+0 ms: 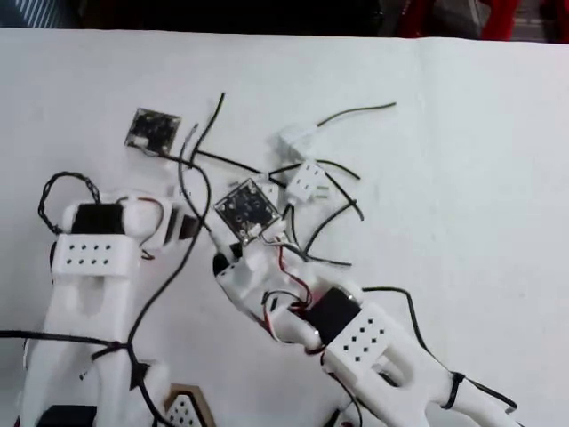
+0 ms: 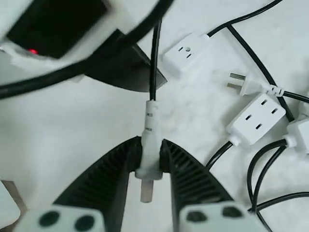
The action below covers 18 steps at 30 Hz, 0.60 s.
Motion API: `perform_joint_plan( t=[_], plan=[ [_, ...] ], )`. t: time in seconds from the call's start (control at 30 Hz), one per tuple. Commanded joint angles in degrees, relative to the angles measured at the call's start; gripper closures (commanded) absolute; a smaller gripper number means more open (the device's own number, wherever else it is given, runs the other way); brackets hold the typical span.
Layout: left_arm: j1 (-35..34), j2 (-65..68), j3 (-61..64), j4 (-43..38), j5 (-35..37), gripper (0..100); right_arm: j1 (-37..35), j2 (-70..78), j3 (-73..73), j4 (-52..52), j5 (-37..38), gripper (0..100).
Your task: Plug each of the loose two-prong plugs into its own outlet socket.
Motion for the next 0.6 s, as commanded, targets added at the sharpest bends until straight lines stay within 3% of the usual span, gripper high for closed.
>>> perform_joint_plan(
  t=[0.0,0.3,0.57],
  plan=[
    [4.9,-2.3,-6.1,3.4,0.6,72,-0.4,0.5,-0.1,-2.2,0.2,98.1],
    [12.4,-16.5,-6.8,8.6,3.7,72,1.7,2.5,-0.1,-2.9,-0.1,98.1],
    [13.3,-24.1,2.4,4.6,3.8,72,1.8,2.1,-0.1,-2.4,-2.5,98.1]
  ],
)
